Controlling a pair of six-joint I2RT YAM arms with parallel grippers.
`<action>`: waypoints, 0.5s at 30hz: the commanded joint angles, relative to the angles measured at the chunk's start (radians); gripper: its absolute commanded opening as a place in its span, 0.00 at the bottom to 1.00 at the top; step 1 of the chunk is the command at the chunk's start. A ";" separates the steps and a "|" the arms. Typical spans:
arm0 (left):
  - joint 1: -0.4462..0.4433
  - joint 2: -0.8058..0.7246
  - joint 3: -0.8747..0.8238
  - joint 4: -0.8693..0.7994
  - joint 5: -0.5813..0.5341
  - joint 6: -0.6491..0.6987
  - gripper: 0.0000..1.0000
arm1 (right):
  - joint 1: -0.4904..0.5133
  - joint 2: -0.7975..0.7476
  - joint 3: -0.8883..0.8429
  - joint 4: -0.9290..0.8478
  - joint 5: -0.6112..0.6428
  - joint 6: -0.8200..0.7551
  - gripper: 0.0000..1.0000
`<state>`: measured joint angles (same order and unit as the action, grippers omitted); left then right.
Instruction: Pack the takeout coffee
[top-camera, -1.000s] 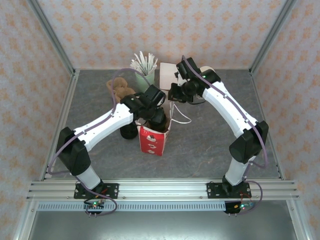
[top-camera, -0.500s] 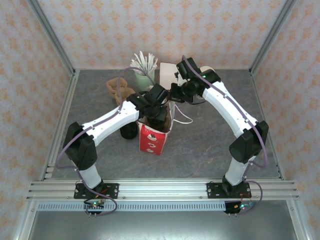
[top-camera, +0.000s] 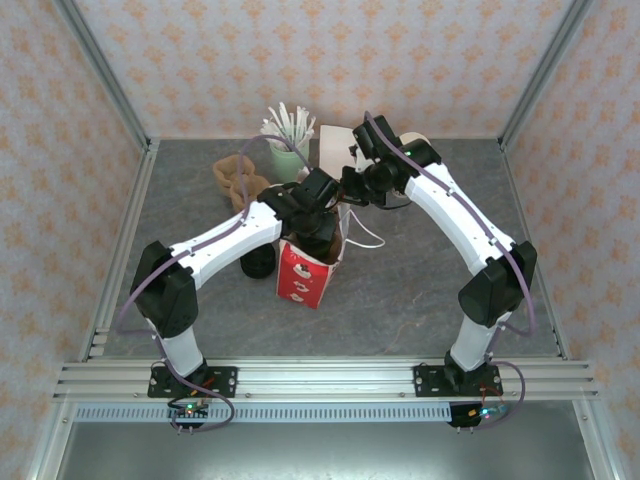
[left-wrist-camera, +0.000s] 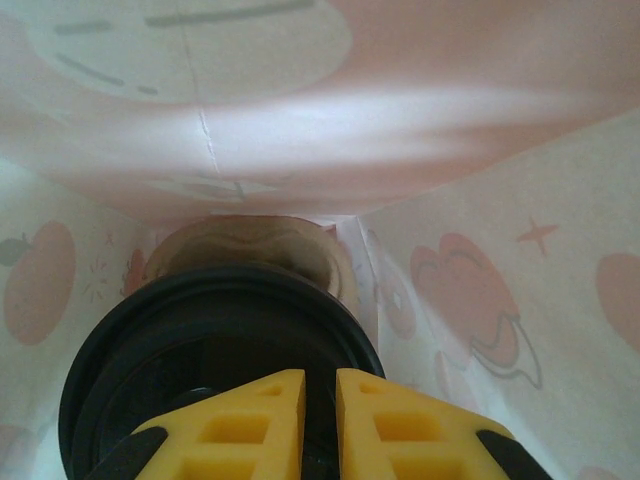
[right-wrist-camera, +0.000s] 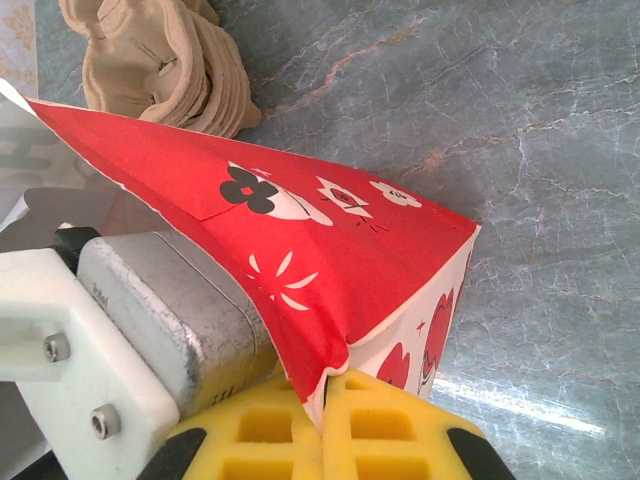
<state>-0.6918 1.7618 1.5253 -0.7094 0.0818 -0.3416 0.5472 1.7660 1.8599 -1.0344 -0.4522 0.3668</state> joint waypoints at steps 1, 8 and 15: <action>0.004 0.043 -0.001 0.025 0.013 -0.007 0.16 | 0.019 -0.020 -0.010 0.041 -0.072 0.011 0.04; 0.003 0.077 -0.004 0.034 0.028 -0.005 0.16 | 0.023 -0.023 -0.017 0.054 -0.090 0.015 0.04; 0.003 0.090 -0.019 0.034 0.032 0.000 0.15 | 0.024 -0.028 -0.016 0.051 -0.082 0.014 0.03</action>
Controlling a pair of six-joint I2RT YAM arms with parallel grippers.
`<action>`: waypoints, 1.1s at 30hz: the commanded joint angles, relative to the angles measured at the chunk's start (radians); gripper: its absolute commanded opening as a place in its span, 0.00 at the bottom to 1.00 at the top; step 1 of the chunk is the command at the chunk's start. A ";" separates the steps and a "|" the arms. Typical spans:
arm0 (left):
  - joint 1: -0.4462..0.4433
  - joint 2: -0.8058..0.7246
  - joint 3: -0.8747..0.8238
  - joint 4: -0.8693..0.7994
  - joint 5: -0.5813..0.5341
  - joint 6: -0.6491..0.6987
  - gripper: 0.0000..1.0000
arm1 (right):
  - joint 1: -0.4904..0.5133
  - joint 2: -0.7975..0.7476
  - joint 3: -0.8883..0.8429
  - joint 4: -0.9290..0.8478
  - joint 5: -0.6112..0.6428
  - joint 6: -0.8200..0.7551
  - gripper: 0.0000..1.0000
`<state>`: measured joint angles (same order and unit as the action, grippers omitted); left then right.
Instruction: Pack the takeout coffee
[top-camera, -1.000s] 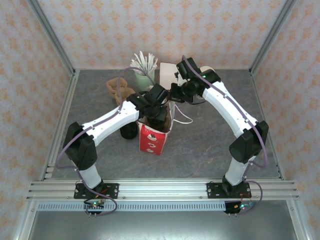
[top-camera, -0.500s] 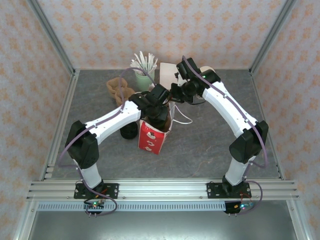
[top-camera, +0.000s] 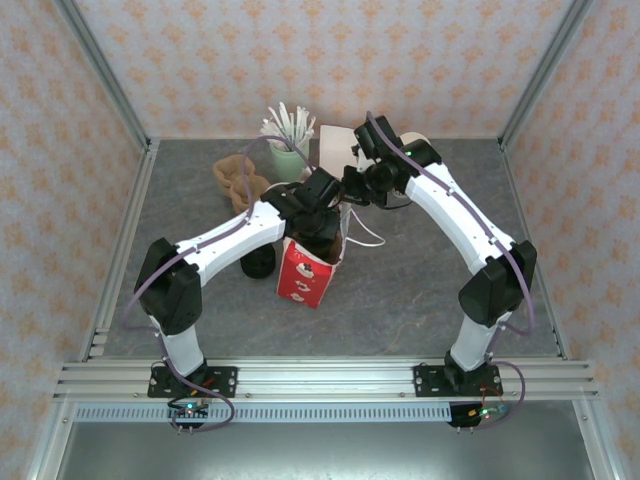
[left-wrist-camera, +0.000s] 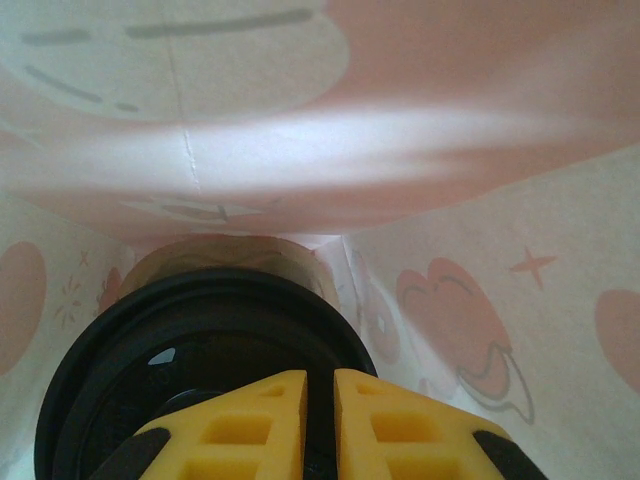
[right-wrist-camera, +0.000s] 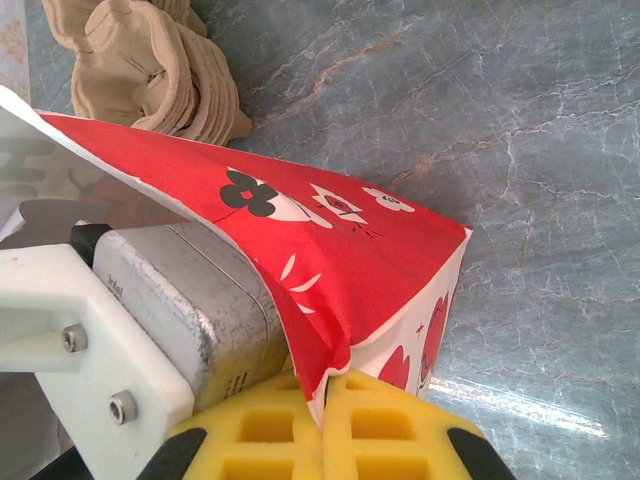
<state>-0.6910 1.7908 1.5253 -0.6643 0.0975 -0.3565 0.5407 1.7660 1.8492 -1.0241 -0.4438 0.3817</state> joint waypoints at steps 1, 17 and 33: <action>0.003 0.059 -0.020 -0.011 0.015 0.015 0.15 | 0.030 -0.028 -0.006 0.039 -0.089 -0.002 0.03; 0.030 -0.033 0.099 -0.057 0.048 -0.013 0.19 | 0.030 -0.009 0.043 0.006 -0.030 -0.012 0.04; 0.042 -0.205 0.115 -0.175 0.047 -0.041 0.29 | 0.022 -0.002 0.077 -0.027 -0.012 -0.035 0.04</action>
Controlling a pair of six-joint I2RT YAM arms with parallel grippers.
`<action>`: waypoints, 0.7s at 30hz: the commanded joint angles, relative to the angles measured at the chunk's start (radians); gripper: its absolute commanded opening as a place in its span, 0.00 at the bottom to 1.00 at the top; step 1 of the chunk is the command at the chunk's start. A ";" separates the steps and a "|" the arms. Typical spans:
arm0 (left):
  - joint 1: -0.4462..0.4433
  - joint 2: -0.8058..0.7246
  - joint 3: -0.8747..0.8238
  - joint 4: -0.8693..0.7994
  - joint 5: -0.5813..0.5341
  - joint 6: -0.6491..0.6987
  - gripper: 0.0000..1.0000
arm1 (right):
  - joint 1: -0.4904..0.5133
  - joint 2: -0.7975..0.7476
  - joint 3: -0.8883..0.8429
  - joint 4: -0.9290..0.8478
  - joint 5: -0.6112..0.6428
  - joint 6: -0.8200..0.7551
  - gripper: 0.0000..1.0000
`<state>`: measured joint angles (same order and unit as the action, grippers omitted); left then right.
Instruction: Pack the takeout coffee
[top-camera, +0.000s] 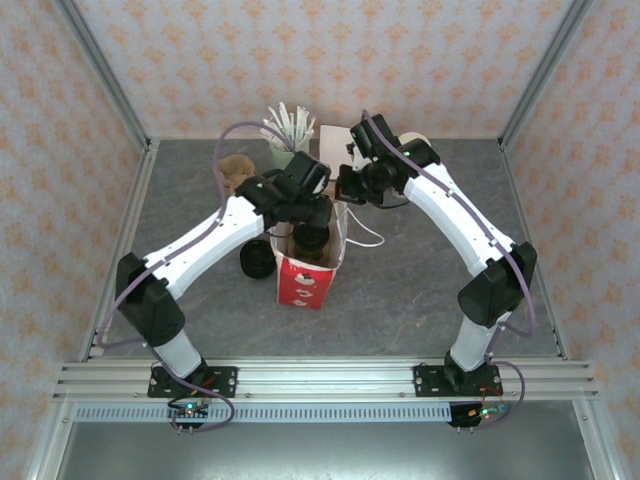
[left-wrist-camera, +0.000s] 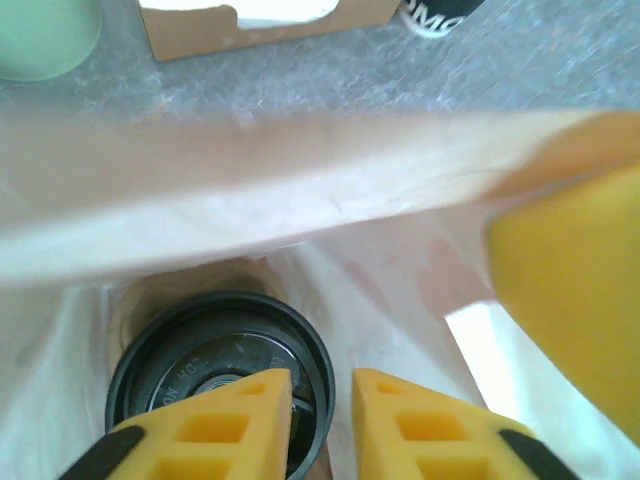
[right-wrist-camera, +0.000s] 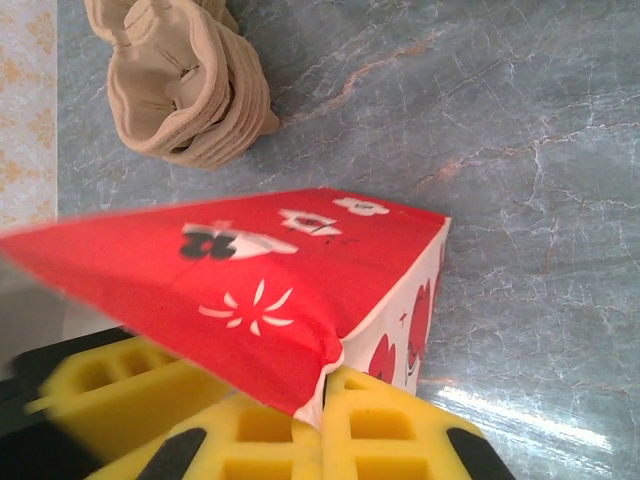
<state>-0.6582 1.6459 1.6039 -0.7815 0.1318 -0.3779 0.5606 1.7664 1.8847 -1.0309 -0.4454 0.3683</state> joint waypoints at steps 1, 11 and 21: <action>0.011 -0.073 0.039 -0.066 0.018 -0.020 0.31 | 0.000 0.000 0.046 -0.024 -0.011 -0.026 0.05; 0.045 -0.149 0.135 -0.124 0.012 -0.045 0.37 | -0.014 0.019 0.087 -0.062 -0.022 -0.059 0.08; 0.220 -0.047 0.398 -0.146 -0.119 -0.110 0.43 | -0.023 0.043 0.140 -0.082 -0.039 -0.057 0.30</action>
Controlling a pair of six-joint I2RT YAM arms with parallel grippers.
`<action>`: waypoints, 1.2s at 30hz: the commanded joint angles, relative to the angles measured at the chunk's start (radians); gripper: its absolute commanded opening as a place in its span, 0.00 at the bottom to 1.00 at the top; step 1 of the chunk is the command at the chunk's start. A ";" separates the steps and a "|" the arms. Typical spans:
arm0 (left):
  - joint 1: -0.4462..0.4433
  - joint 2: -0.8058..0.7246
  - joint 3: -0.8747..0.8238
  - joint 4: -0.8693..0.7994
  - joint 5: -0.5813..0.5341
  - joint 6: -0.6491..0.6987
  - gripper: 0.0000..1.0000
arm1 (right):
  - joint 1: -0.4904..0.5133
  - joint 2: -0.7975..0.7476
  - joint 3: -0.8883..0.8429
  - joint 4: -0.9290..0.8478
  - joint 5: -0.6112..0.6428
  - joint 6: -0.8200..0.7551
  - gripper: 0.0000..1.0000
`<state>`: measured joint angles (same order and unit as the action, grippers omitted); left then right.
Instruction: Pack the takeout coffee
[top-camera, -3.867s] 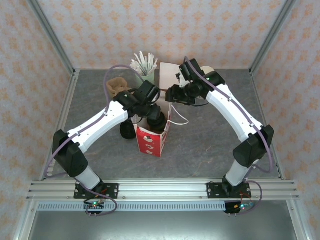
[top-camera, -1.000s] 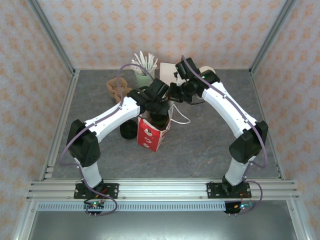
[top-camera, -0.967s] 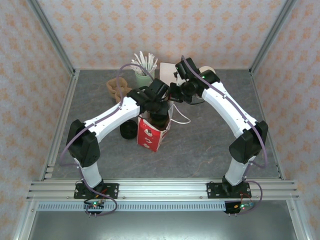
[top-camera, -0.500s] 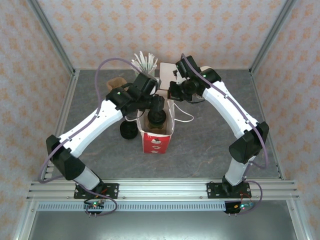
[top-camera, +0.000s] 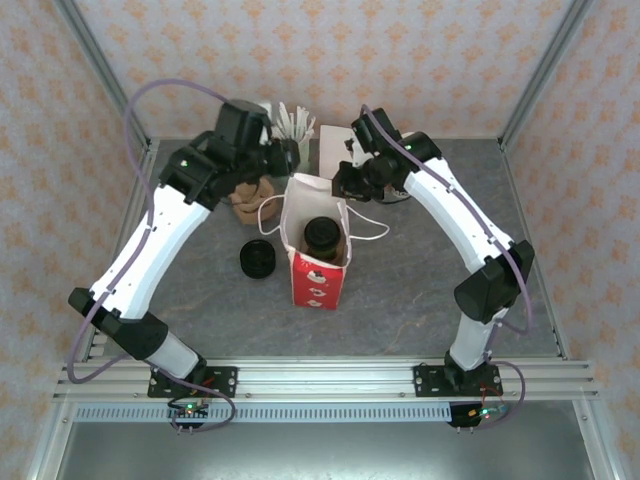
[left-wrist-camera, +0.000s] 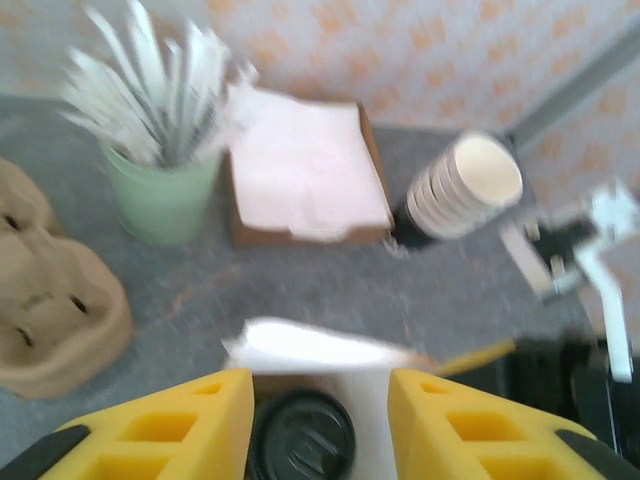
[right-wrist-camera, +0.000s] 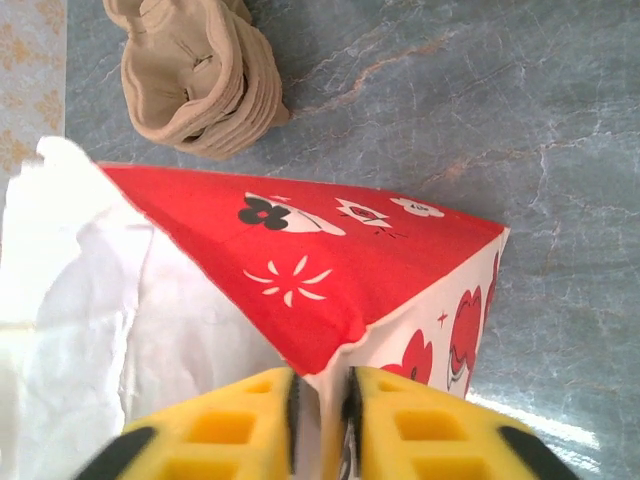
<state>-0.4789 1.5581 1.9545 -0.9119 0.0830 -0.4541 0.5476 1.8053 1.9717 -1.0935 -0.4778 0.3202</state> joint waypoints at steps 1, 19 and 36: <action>0.058 0.061 0.072 -0.015 -0.077 -0.035 0.43 | -0.013 0.006 0.065 -0.023 -0.008 -0.009 0.33; 0.174 0.443 0.336 0.148 -0.180 0.096 0.39 | -0.129 -0.098 0.129 0.181 0.061 -0.089 0.48; 0.201 0.760 0.664 -0.003 -0.106 0.072 0.34 | -0.129 -0.352 -0.244 0.335 0.188 -0.013 0.45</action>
<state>-0.2871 2.3260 2.6347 -0.8932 -0.0120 -0.3691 0.4160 1.4815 1.7477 -0.7868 -0.3283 0.2955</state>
